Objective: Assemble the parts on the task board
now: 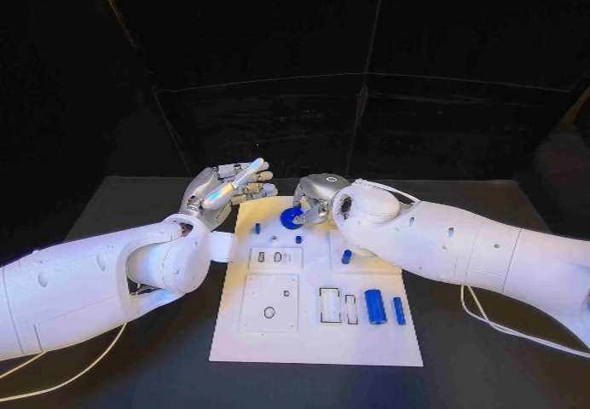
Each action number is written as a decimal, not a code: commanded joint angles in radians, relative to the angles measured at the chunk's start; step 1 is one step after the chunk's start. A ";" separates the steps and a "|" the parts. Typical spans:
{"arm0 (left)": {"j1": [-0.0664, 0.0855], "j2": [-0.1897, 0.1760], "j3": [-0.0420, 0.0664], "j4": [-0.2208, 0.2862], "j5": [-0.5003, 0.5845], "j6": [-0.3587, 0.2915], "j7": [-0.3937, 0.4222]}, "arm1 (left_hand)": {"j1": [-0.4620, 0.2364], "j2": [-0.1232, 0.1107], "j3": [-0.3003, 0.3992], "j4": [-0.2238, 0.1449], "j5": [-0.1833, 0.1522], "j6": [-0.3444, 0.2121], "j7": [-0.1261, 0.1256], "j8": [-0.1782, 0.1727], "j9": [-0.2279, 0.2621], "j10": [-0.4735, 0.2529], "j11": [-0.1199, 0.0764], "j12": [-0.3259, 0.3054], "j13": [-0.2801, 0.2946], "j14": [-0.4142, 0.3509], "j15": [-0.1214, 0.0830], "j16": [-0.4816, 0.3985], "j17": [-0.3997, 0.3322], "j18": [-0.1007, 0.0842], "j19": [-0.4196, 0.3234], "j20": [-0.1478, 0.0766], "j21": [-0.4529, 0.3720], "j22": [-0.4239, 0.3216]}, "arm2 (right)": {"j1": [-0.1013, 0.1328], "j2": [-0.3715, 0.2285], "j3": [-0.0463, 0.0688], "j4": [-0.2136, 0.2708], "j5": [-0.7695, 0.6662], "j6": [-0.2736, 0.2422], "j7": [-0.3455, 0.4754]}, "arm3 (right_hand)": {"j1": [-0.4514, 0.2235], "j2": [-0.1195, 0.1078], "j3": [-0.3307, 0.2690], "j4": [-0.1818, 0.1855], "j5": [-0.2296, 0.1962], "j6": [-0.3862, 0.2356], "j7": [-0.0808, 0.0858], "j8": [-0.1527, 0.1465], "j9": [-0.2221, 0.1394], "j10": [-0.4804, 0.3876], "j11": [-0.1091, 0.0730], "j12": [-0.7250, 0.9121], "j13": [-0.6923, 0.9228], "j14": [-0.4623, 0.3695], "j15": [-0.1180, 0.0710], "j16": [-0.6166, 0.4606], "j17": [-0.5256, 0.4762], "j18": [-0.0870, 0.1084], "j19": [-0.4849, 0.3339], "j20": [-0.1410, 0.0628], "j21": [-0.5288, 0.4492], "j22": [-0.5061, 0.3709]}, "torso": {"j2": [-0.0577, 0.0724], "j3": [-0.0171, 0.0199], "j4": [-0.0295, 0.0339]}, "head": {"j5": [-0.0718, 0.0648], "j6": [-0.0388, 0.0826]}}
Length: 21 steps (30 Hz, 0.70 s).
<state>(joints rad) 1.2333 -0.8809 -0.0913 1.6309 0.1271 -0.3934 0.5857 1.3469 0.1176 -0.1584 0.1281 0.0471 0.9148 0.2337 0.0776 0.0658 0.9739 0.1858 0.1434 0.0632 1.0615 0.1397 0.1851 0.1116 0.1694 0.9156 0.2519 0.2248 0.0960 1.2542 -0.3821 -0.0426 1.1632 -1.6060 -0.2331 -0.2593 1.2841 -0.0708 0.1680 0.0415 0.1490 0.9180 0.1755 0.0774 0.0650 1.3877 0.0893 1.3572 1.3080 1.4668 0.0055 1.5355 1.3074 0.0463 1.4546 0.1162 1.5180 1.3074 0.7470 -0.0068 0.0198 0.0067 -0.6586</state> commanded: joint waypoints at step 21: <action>0.002 -0.007 0.001 -0.016 -0.008 0.028 0.005 | 0.009 0.007 0.001 -0.020 0.005 0.040 -0.009 -0.002 0.002 0.042 -0.012 0.000 0.003 0.027 -0.009 -0.010 0.008 0.015 0.021 -0.008 -0.009 -0.007 | 0.005 -0.333 0.000 0.170 0.385 -0.062 0.359 | 0.120 0.000 0.054 -0.084 0.098 0.027 -0.011 0.009 0.007 -0.012 -0.012 -0.010 0.004 0.073 0.001 -0.019 0.126 0.000 -0.036 0.005 -0.025 0.065 | -0.005 0.0006 -0.0175 | -0.012 0.016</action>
<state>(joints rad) 1.2337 -0.8891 -0.0914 1.6156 0.1270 -0.3878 0.5849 1.3506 0.1214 -0.1573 0.1125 0.0471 0.9517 0.2233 0.0736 0.0659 1.0132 0.1729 0.1387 0.0648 1.0820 0.1302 0.1811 0.1193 0.1692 0.9320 0.2429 0.2208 0.0899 1.2571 -0.7120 -0.0433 1.3295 -1.3534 -0.3154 -0.0293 1.3955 -0.0686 0.2219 -0.0383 0.2428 0.9412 0.1628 0.0840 0.0708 1.3788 0.0803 1.3510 1.3080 1.4632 0.0090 1.5219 1.3074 0.0464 1.4277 0.1215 1.4984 1.3074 0.7429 -0.0074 0.0081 -0.0029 -0.6437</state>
